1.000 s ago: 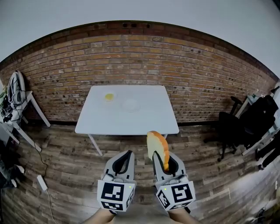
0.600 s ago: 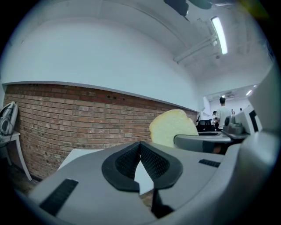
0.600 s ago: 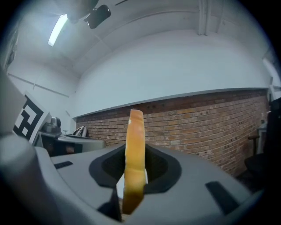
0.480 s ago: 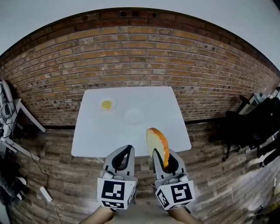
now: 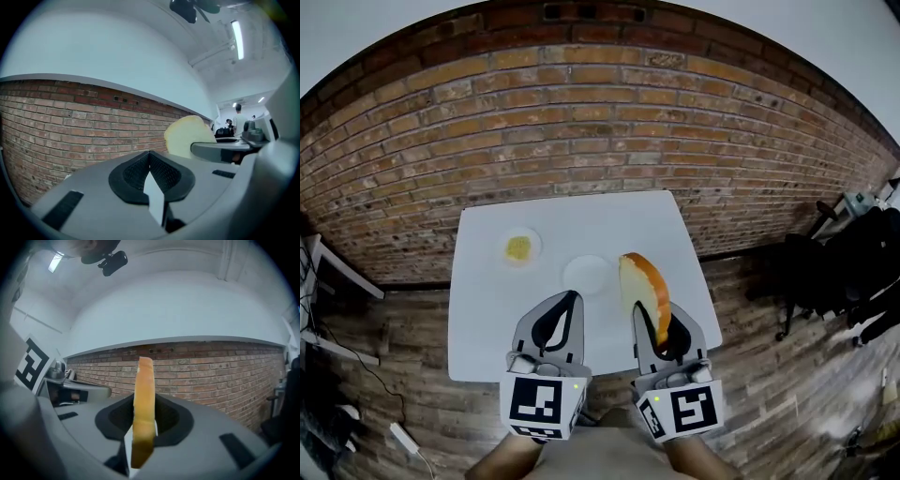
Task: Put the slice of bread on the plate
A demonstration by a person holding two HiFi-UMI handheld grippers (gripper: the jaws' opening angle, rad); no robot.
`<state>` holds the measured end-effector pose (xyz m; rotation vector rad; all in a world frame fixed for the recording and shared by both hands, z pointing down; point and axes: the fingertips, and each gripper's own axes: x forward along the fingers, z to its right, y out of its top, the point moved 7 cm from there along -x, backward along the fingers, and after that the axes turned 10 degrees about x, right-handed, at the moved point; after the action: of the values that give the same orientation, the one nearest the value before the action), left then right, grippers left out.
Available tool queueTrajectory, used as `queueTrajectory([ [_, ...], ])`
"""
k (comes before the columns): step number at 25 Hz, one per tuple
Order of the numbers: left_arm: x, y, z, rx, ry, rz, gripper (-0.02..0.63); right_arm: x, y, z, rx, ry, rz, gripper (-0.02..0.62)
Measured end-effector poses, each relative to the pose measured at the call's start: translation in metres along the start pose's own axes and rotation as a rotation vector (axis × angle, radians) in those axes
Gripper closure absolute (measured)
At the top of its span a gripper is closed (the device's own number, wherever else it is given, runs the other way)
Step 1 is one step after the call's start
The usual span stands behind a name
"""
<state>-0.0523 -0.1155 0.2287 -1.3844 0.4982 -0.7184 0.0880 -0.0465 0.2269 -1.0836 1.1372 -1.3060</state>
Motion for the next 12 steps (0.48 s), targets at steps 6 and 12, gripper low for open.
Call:
queueTrajectory([
  [6,0.027,-0.010,-0.011,0.000,0.021,-0.037,0.595,0.026,-0.002,0.020,-0.004,0.011,-0.031,0.503],
  [12,0.042,-0.015,-0.020,-0.018,0.053,-0.034,0.595,0.052,-0.003,0.033,0.020,0.074,-0.064,0.503],
])
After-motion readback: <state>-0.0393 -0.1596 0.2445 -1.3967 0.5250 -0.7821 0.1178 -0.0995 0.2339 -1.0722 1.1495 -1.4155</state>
